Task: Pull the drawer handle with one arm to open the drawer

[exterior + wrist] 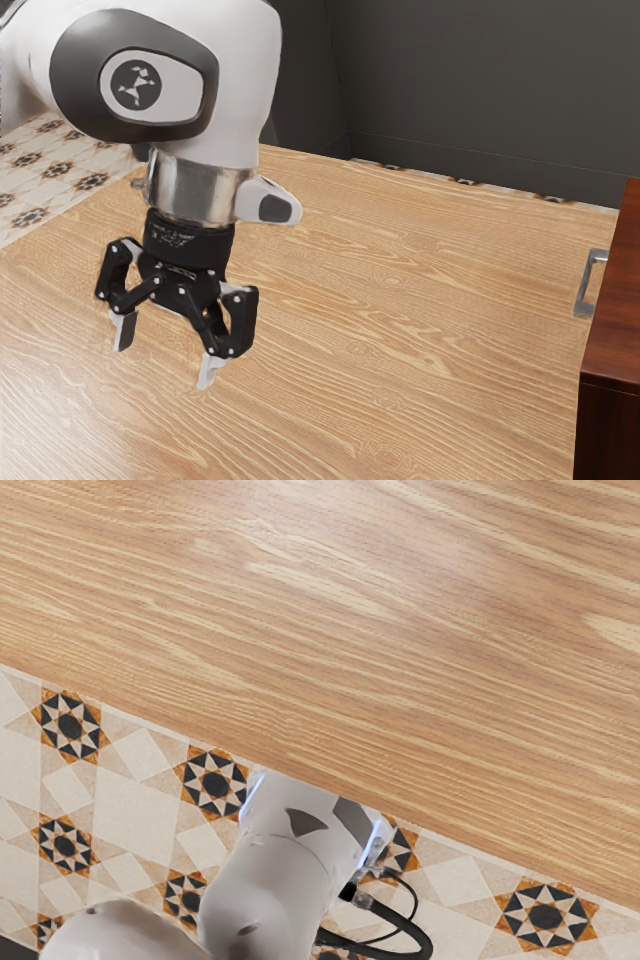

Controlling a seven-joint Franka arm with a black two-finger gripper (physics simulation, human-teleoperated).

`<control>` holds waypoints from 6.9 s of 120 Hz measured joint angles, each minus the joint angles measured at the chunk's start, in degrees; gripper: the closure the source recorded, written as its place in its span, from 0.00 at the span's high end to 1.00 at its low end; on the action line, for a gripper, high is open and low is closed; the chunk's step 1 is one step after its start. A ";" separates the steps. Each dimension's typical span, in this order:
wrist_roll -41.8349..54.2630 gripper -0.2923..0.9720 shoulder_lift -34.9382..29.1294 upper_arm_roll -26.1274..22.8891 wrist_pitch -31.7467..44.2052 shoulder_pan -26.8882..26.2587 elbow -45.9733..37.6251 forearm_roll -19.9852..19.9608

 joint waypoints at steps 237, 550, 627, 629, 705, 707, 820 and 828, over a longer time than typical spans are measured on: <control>-5.88 0.76 36.65 -28.77 63.62 21.02 24.78 -2.27; -2.91 0.43 21.51 -21.46 68.47 22.96 1.96 -4.23; -2.31 0.40 19.64 -19.33 68.47 24.56 0.02 -3.93; -2.30 0.40 19.52 -19.31 68.47 24.64 -0.10 -3.94; -3.73 0.37 15.64 -18.77 68.20 25.54 -5.14 -2.46; -3.76 0.39 15.64 -18.76 68.20 25.54 -5.11 -2.49; -23.96 0.75 -4.66 -4.64 39.65 4.30 -1.93 -0.54; -27.57 0.76 -4.89 -7.29 36.75 5.88 -3.77 -0.01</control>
